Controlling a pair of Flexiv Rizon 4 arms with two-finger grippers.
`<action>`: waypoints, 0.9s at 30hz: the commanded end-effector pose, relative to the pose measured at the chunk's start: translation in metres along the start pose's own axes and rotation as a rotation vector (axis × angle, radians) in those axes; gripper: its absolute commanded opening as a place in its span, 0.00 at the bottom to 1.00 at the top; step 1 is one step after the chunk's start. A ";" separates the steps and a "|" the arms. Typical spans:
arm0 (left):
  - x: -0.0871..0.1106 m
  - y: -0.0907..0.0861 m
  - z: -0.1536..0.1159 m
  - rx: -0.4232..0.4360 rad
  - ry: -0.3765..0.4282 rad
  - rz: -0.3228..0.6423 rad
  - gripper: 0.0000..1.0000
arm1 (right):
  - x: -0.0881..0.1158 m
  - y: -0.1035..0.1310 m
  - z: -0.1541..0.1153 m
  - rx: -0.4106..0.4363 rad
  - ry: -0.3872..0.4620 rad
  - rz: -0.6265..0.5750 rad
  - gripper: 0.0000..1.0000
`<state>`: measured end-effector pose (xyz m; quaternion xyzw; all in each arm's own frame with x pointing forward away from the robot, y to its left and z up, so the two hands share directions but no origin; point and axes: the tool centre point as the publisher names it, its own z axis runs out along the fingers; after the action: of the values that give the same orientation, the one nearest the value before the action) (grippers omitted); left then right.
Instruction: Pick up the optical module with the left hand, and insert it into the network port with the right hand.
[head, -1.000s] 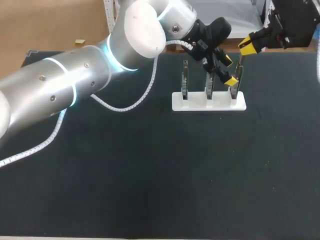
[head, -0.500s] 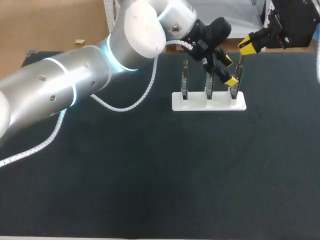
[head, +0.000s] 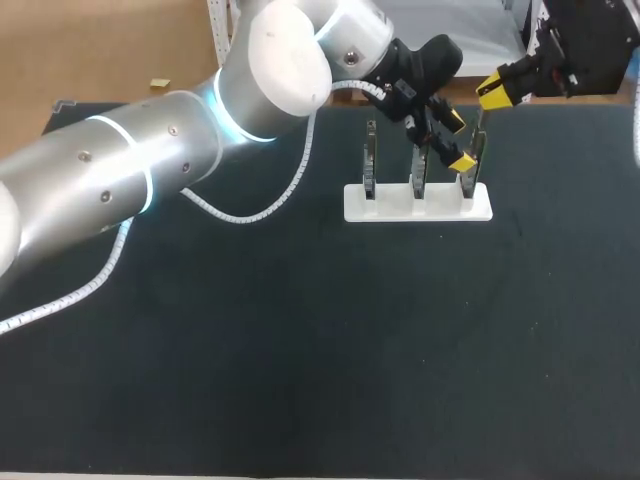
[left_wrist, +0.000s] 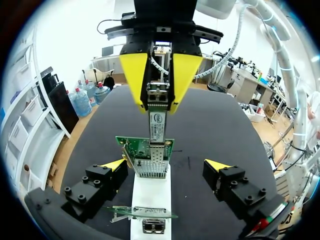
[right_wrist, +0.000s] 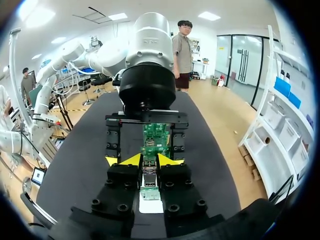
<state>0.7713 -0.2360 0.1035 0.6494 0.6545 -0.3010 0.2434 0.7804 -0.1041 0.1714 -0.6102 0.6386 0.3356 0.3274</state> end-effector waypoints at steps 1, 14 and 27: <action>-0.001 0.001 0.000 0.002 0.005 -0.002 1.00 | -0.001 -0.001 0.001 0.007 -0.006 -0.004 0.00; -0.001 0.001 0.000 0.002 0.005 -0.002 1.00 | 0.000 -0.001 0.003 0.008 -0.001 0.000 0.00; -0.001 0.001 0.000 0.002 0.005 -0.002 1.00 | 0.001 0.000 0.001 0.014 0.000 -0.001 0.00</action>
<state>0.7713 -0.2360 0.1035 0.6494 0.6545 -0.3011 0.2434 0.7823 -0.1037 0.1717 -0.6086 0.6412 0.3318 0.3292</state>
